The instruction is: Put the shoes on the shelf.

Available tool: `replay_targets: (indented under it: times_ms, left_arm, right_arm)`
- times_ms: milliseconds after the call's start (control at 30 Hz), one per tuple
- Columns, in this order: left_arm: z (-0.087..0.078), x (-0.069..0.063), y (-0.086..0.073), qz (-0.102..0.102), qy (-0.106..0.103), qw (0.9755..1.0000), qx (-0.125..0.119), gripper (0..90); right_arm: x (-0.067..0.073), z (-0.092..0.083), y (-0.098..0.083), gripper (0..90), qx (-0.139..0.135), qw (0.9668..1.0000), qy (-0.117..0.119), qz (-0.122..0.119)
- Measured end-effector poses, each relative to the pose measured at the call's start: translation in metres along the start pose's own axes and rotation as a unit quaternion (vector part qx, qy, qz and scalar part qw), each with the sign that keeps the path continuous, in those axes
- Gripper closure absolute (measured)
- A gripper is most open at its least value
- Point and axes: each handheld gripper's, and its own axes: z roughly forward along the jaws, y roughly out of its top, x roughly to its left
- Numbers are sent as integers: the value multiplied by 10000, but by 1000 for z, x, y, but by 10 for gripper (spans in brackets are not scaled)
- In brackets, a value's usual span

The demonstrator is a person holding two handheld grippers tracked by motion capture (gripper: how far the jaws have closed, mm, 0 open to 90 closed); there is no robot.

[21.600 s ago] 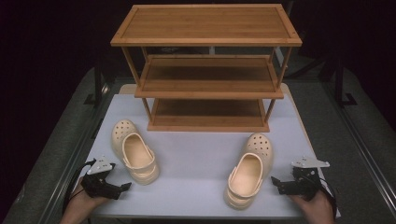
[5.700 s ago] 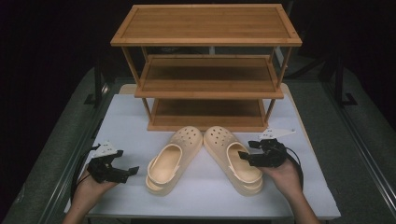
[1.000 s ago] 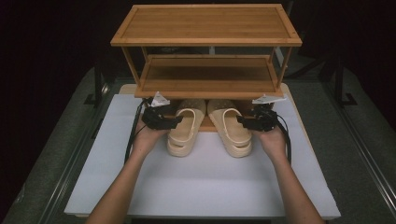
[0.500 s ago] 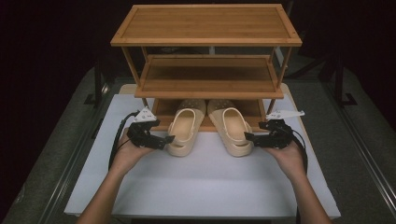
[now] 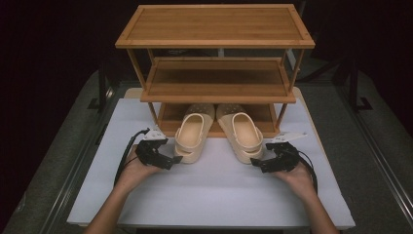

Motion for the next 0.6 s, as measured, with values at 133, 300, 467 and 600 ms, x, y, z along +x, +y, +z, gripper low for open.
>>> replay_targets:
  times_ms: [133, 300, 467, 600]
  left_arm:
    - [14, -2, -2, 64, -46, 9998, 201, 20]
    - [23, -1, -2, 100, -158, 9998, 54, 20]
    - [31, 0, -2, 97, -247, 9996, -52, 2]
    - [32, 1, -2, 88, -271, 9996, -73, 0]
  right_arm:
    - [2, 11, -1, 109, 190, 9998, -72, -38]
    - [-1, 22, -2, 90, 274, 9996, 56, -1]
    - [-3, 28, 0, 60, 250, 9995, 181, 56]
    - [-2, 31, 2, 53, 289, 9994, 194, 65]
